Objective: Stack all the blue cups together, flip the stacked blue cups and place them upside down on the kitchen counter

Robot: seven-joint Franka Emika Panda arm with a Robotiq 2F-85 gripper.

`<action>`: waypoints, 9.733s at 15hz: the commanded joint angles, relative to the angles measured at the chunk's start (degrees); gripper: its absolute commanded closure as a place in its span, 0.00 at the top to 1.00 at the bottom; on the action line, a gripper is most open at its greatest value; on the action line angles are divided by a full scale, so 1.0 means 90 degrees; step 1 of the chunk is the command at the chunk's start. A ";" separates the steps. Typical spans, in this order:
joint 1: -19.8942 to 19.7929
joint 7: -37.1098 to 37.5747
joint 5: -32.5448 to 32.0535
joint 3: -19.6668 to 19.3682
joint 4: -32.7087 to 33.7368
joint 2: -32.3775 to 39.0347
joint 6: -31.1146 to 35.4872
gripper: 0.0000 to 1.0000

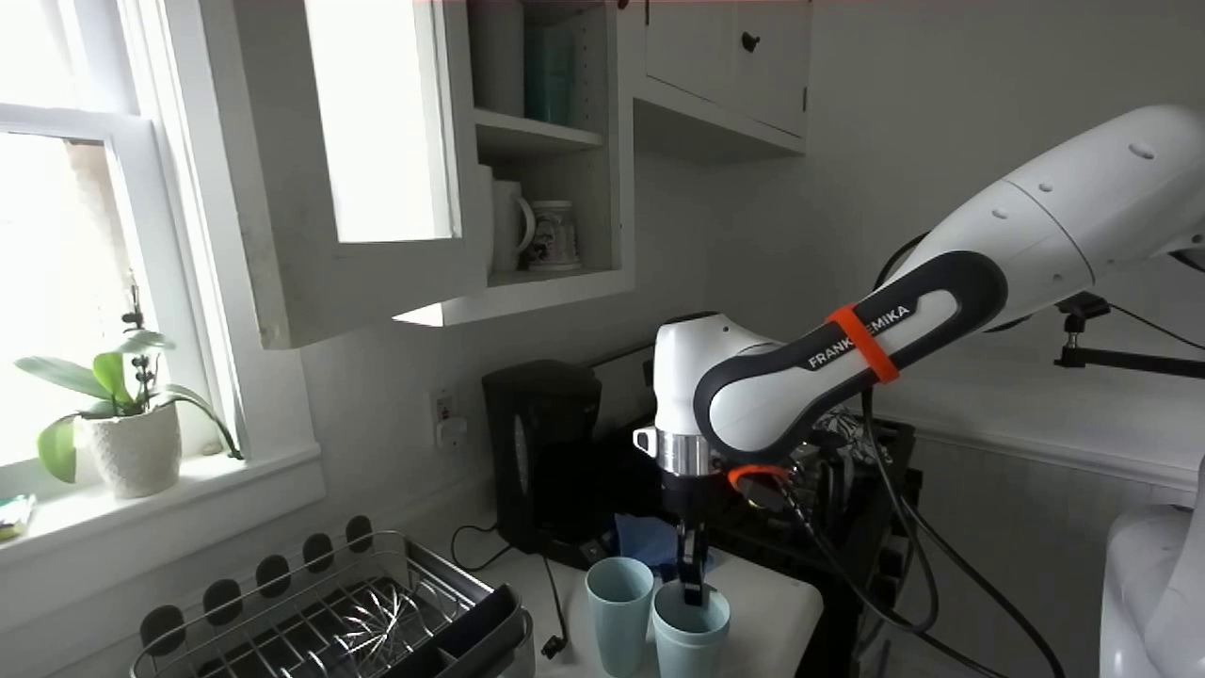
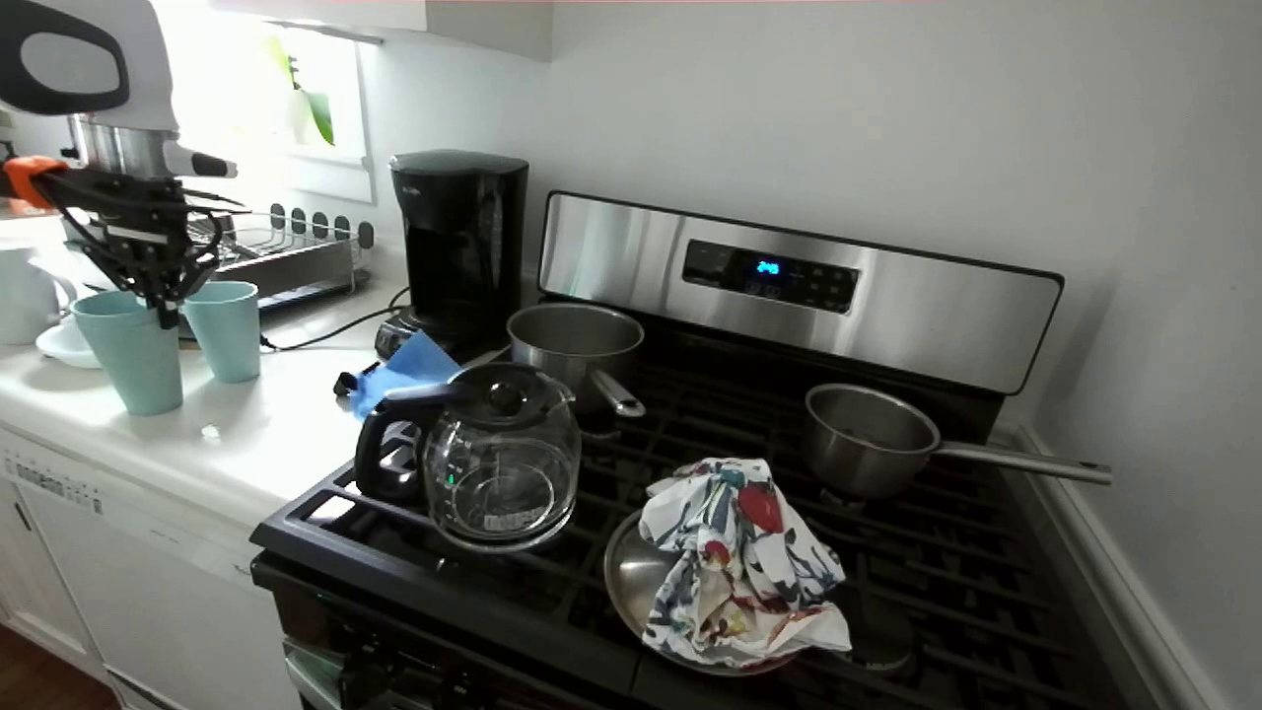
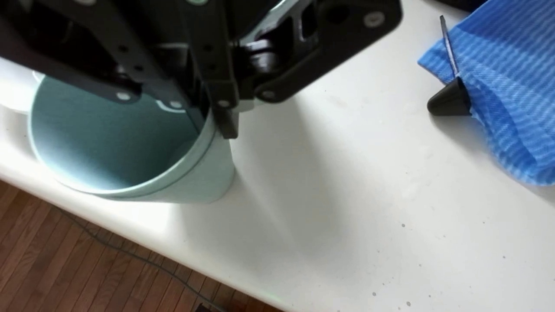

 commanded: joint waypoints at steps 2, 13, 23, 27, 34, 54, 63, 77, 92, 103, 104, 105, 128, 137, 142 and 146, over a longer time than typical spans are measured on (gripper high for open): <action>0.0017 -0.0118 -0.0020 -0.0015 -0.0102 0.0171 0.0091 0.02; -0.0082 -0.0010 -0.0094 -0.0342 0.0221 -0.1871 -0.1283 0.02; -0.0035 -0.0007 0.0430 -0.0658 0.0848 -0.1547 -0.0651 0.02; 0.0038 -0.0133 0.0754 -0.0640 0.0867 -0.1072 -0.0247 0.02; 0.0024 -0.0071 0.0757 -0.0491 0.0948 -0.0297 0.0103 0.02; -0.0085 0.0156 0.1022 -0.0398 0.1007 0.0556 0.0534 0.98; -0.0159 0.0423 0.1076 -0.0363 0.1062 0.0997 0.0588 1.00; -0.0691 0.1237 0.0147 -0.0543 0.0773 0.1027 0.0428 0.05; -0.0678 0.3094 -0.2750 0.0088 0.0640 0.0610 0.0426 0.03; -0.0340 0.4089 -0.3508 0.0548 0.0517 0.1004 0.0436 0.79; -0.0333 0.4093 -0.3468 0.0535 0.0515 0.0989 0.0425 0.87; -0.0329 0.4121 -0.3458 0.0524 0.0513 0.0958 0.0422 0.93; -0.1035 0.5128 0.0791 -0.0572 0.0714 0.1402 0.1101 1.00; -0.0996 0.5321 0.1510 -0.0659 0.0843 0.2065 0.1587 1.00; -0.0939 0.5859 0.1032 -0.0718 0.0881 0.2314 0.1508 0.69; -0.0831 0.6490 0.0570 -0.0699 0.0793 0.1979 0.1384 0.63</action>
